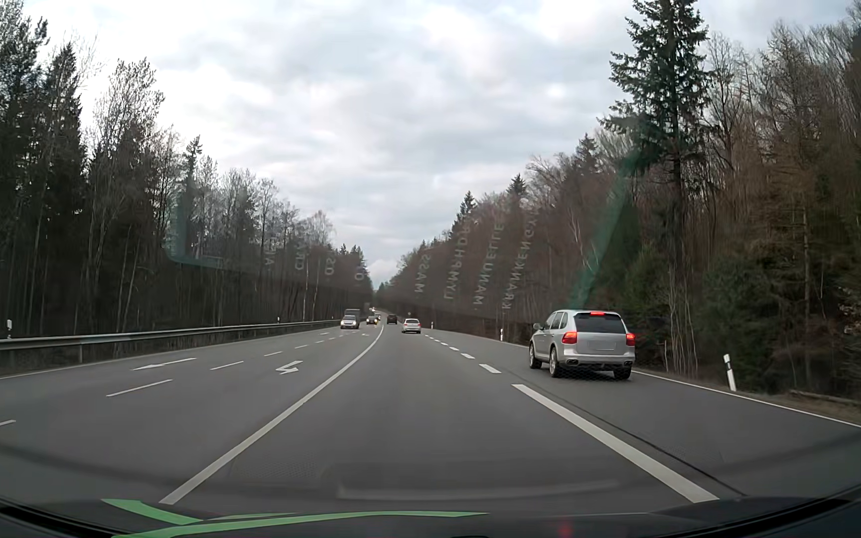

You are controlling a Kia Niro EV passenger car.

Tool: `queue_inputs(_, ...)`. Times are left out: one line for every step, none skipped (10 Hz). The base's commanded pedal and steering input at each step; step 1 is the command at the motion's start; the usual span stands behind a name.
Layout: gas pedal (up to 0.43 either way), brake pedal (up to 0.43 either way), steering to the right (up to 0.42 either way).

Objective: Follow the waypoints while adhering to traffic rules and regulations

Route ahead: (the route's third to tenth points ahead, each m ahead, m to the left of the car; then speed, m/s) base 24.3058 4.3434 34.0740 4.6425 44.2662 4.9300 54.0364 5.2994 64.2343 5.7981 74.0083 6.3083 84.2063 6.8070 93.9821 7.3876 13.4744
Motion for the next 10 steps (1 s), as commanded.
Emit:
queue_inputs(0.0,0.0,-0.006)
queue_inputs(0.0,0.0,-0.006)
queue_inputs(0.0,0.0,-0.006)
queue_inputs(0.0,0.0,-0.006)
queue_inputs(0.0,0.0,-0.006)
queue_inputs(0.0,0.0,-0.006)
queue_inputs(0.0,0.0,-0.006)
queue_inputs(0.0,0.0,-0.006)
queue_inputs(0.087,0.0,-0.006)
queue_inputs(0.248,0.0,-0.006)
